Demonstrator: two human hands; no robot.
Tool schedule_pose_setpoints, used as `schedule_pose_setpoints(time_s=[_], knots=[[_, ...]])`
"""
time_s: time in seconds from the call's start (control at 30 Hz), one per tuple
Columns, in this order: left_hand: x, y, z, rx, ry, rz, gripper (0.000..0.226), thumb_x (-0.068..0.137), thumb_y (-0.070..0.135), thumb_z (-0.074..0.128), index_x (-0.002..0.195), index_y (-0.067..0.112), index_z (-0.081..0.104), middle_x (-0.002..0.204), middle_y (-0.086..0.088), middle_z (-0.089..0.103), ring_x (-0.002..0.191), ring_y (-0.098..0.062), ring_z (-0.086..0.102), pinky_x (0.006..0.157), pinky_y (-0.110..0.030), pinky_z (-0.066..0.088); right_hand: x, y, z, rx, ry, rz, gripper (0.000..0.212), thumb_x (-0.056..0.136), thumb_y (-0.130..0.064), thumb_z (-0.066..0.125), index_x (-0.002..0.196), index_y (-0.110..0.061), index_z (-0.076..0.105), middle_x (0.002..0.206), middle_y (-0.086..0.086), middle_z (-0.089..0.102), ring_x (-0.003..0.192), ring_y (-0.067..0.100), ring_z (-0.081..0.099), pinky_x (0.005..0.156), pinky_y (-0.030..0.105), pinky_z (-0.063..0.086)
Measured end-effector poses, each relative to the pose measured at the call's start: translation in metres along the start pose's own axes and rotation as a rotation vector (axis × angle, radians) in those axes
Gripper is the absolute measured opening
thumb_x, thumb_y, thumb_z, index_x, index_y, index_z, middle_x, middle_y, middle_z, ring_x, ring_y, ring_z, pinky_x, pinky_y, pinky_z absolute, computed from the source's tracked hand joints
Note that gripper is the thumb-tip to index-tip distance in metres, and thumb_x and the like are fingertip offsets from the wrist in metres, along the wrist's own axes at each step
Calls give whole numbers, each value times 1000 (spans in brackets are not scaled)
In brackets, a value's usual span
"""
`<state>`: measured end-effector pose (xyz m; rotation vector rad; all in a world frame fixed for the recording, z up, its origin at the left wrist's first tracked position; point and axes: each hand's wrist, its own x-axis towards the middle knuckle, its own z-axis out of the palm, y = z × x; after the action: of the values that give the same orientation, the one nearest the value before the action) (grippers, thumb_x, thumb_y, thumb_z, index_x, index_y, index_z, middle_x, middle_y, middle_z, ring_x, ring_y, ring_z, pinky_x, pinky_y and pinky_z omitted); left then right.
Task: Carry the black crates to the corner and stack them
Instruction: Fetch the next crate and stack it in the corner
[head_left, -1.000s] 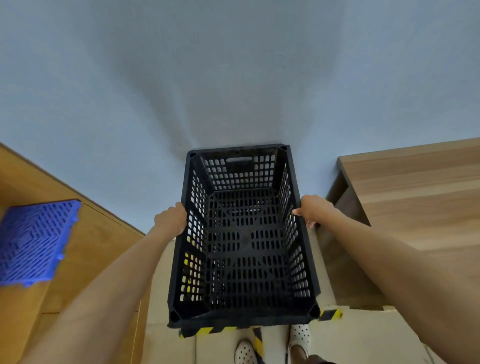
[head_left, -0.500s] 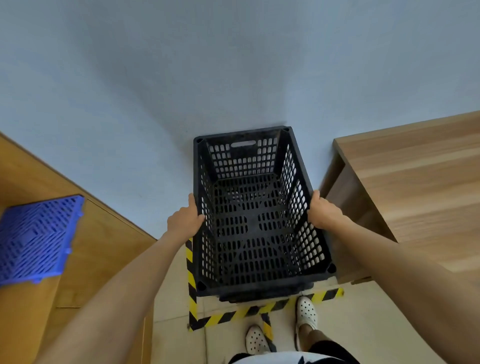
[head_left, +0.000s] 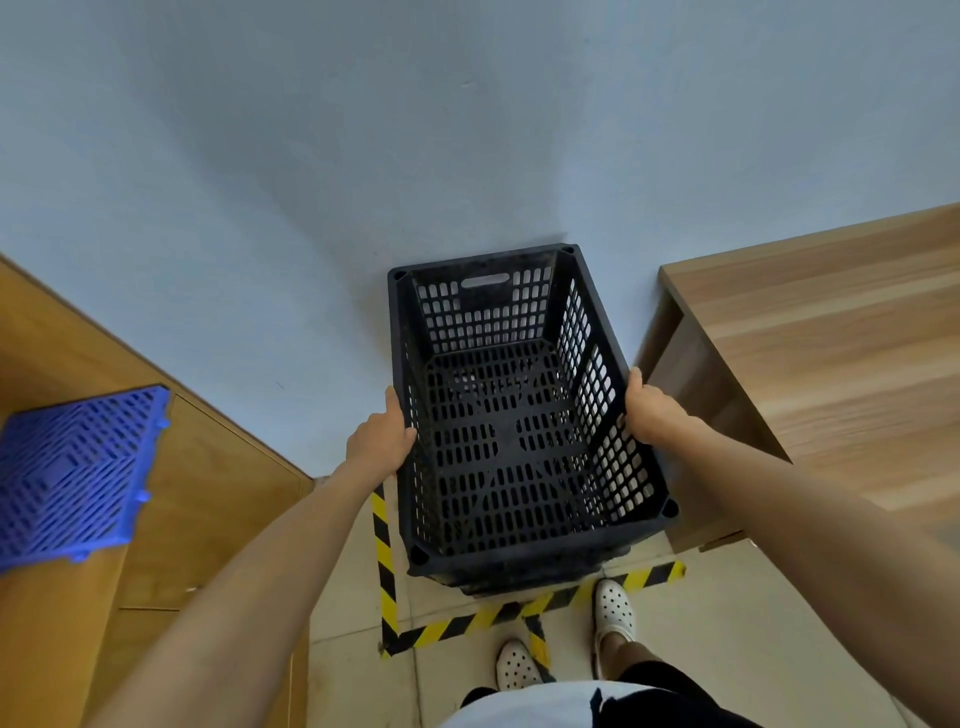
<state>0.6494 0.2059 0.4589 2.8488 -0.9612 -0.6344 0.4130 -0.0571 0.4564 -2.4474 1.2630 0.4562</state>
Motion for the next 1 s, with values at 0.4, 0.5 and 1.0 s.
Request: schedule_pose_setpoints(time_s=[0.4,0.5,1.0], knots=[[-7,3,6,41,-1,-20,73,102,33,43,155,11,-2,105,-15,66,79,-25,62,68,-36,50,-14,5,3,12,4,-10,64,96,2,40,150,-1,7,123,26,54,106,40,58,85,45,48],[-6,4,6,46,-14,-30,72,103,34,42,155,13,-2,103,-13,67,77,-24,62,65,-34,50,-16,4,4,11,6,-6,58,94,3,38,147,-2,13,119,25,55,92,35,55,78,42,47],[-6,0,-3,129,11,26,67,98,43,51,149,14,18,115,-9,66,96,-26,67,71,-34,51,-18,3,-5,-32,-20,-18,48,97,-9,47,139,-2,26,131,20,49,111,38,57,82,42,47]])
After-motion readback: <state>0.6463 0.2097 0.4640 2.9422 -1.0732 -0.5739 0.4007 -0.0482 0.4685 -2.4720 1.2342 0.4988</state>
